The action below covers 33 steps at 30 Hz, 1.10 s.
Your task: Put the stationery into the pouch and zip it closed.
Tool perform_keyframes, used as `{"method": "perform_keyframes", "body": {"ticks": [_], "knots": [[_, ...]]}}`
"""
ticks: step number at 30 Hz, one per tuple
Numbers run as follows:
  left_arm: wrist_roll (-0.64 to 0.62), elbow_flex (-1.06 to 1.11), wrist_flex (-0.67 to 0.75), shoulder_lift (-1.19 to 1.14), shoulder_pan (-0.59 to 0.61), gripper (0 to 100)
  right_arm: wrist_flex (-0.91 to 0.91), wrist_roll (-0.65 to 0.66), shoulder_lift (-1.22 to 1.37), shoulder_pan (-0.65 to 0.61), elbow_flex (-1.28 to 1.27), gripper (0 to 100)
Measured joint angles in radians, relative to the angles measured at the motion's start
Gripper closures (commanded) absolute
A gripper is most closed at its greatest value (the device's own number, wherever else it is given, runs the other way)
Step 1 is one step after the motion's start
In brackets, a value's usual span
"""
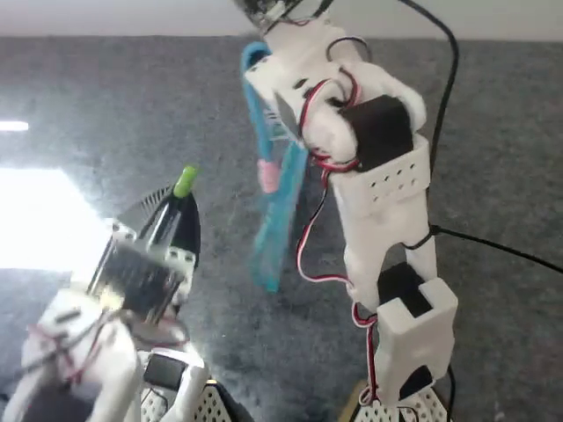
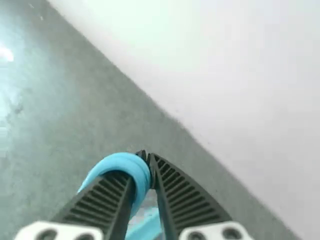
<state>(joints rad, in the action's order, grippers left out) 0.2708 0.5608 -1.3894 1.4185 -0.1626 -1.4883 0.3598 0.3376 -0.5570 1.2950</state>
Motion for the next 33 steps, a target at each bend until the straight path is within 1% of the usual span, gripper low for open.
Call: {"method": "perform_keyframes", "body": {"ticks": [3,5,6,10,13,14,16,18,21,23,27,29,33], "knots": [[-0.061,0.130,0.020,0.209,-0.051,99,0.040,-0.006,0.000,-0.005,0.020,99.1],[-0.083,0.216,0.017,0.347,-0.060,99,0.040,-0.006,0.000,-0.005,0.021,99.1],[-0.083,0.239,0.008,0.379,-0.061,99,0.035,-0.006,0.005,-0.006,0.021,99.1],[-0.068,0.275,0.006,0.385,-0.068,99,0.041,-0.006,0.021,0.002,0.021,99.1],[-0.058,0.285,0.081,0.387,-0.060,99,0.106,-0.006,0.021,0.031,0.017,99.1],[-0.061,0.285,0.114,0.388,-0.035,99,0.129,-0.006,0.020,0.040,0.015,99.1],[-0.114,0.285,0.183,0.388,0.015,99,0.155,-0.017,0.020,0.052,0.012,99.1],[-0.201,0.296,0.249,0.388,0.063,99,0.158,-0.025,0.020,0.057,0.012,99.1],[-0.319,0.344,0.290,0.364,0.083,99,0.158,-0.025,0.020,0.060,0.012,99.1],[-0.407,0.382,0.295,0.313,0.064,99,0.158,-0.025,0.020,0.060,0.012,99.1],[-0.555,0.466,0.295,0.212,-0.020,99,0.158,-0.025,0.020,0.060,0.012,99.1],[-0.601,0.474,0.295,0.190,-0.048,99,0.158,-0.025,0.020,0.060,0.012,99.1],[-0.652,0.474,0.310,0.224,-0.060,99,0.158,-0.040,0.020,0.069,0.012,99.1]]}}
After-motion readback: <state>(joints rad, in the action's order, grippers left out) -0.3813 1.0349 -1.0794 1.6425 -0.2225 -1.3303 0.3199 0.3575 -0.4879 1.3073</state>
